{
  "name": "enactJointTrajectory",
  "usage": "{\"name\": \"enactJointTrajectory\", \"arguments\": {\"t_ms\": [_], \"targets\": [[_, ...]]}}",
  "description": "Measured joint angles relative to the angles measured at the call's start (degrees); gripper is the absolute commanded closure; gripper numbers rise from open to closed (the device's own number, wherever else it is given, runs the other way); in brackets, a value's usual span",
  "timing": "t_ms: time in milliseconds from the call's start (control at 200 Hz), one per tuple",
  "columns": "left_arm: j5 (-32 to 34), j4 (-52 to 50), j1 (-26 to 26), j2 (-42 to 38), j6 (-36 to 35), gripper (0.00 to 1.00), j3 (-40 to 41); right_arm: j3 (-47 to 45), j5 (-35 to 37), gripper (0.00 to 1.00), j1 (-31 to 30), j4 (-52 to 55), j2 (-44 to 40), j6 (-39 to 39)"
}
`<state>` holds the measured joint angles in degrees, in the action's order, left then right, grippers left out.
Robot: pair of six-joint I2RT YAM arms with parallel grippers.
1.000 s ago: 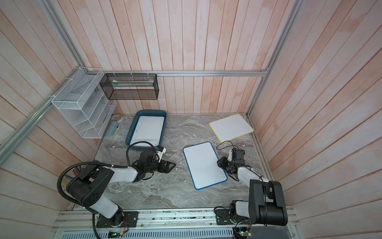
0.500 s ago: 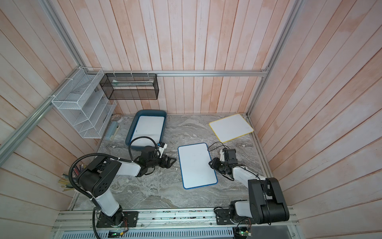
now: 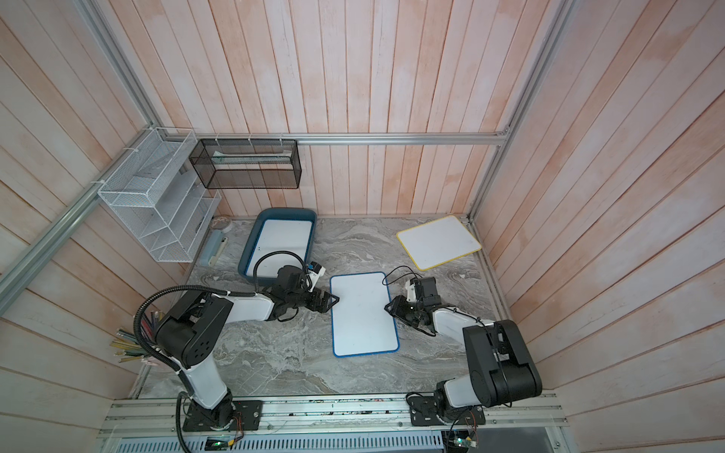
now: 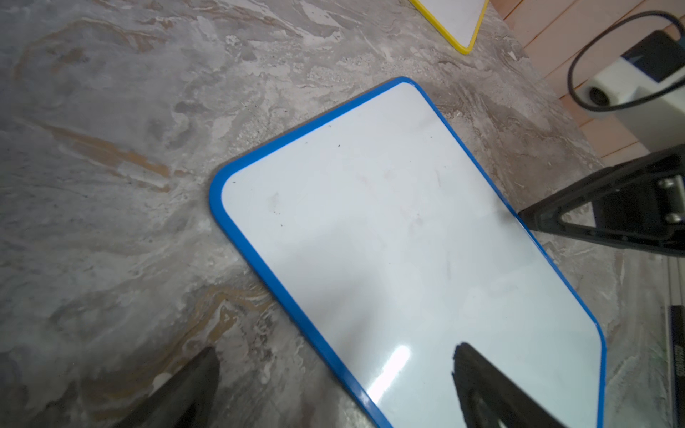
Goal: Put the whiteboard into the storage box
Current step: Move the whiteboard to the center of the board.
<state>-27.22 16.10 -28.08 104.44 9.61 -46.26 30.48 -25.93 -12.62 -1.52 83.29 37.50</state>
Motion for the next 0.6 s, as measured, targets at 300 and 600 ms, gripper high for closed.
{"name": "enactJointTrajectory", "arguments": {"t_ms": [300, 600], "targets": [[-3.8, -0.3, -0.1, -0.4, 0.6, 0.00, 0.7, 1.0, -0.8, 0.55, -0.1, 0.5, 1.0, -1.3], [6.6, -7.6, -8.6, -6.3, 7.7, 0.00, 2.6, 2.4, -2.8, 0.55, -0.4, -1.3, 3.7, -2.2]]}}
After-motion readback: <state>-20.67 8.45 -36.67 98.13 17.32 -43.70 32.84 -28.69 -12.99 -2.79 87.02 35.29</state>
